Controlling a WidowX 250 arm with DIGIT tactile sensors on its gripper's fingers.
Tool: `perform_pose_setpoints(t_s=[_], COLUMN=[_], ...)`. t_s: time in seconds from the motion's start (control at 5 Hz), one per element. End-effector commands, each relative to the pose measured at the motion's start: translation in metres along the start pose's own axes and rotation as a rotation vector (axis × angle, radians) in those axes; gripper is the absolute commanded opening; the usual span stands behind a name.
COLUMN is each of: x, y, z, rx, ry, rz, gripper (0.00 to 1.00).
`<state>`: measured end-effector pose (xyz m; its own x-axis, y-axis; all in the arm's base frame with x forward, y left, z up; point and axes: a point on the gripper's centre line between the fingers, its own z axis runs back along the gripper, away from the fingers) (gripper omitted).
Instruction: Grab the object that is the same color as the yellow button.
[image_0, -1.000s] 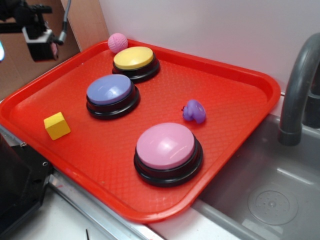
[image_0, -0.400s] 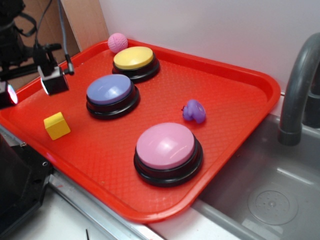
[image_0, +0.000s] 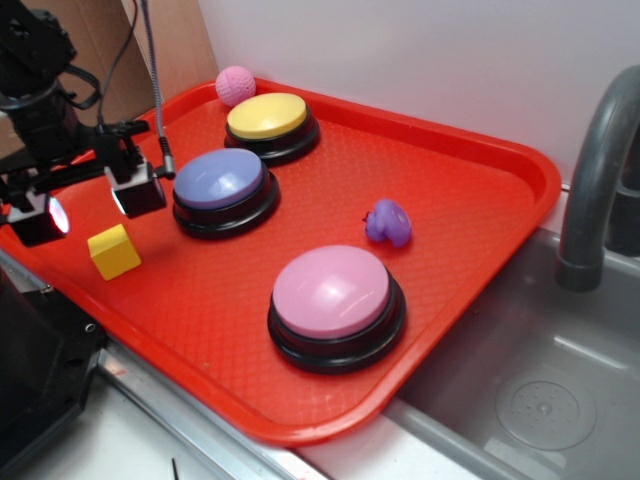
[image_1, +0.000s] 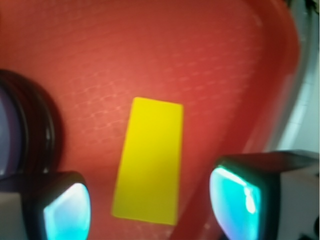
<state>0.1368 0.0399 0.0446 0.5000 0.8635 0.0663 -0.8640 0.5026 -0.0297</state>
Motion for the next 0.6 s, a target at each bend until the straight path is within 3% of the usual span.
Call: perform_pose_setpoints(t_s=[0.0, 0.4], x=[-0.0188, -0.0214], y=[-0.0053, -0.0059], z=[-0.0199, -0.0234], rx=[0.016, 0.037], ry=[0.022, 0.027], rz=[-0.027, -0.070], gripper=[1.00, 1.00])
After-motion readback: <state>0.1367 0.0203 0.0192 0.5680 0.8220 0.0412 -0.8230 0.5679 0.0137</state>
